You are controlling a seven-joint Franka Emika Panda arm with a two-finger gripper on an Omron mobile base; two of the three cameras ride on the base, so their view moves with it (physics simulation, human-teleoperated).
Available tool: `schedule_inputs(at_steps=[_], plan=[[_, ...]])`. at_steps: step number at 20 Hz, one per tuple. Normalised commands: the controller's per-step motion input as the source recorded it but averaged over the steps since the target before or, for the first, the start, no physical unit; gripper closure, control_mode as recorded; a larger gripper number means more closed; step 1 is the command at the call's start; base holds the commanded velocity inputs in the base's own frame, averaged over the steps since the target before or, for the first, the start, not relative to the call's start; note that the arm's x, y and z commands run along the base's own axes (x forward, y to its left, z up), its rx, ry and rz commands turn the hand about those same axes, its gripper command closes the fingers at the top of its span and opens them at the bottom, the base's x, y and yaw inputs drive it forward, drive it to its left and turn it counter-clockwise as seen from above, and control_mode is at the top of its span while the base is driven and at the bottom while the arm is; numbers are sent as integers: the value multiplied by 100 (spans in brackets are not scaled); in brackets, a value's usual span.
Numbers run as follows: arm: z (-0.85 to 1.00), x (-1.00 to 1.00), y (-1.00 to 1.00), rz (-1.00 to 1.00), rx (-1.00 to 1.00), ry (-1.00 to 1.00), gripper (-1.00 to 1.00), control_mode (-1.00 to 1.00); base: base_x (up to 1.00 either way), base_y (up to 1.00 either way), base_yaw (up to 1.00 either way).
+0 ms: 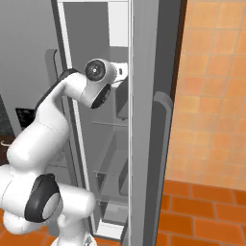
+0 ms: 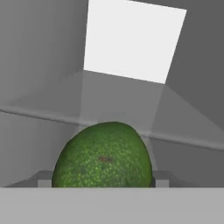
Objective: Place one avocado and one chicken drumstick in each tupperware on the nearby counter, to pack two identical lunches.
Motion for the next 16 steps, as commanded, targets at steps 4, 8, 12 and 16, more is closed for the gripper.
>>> schedule_inputs(at_steps=[4,8,12,16], plan=[[-82,-100,1,-2,-22,0,100,-100,0,0,0],[-65,-100,29,0,-20,0,100,-100,0,0,0],[-47,-100,25,0,-15,0,100,-100,0,0,0],[-23,-50,8,0,-7,0,100,100,-50,11,0]])
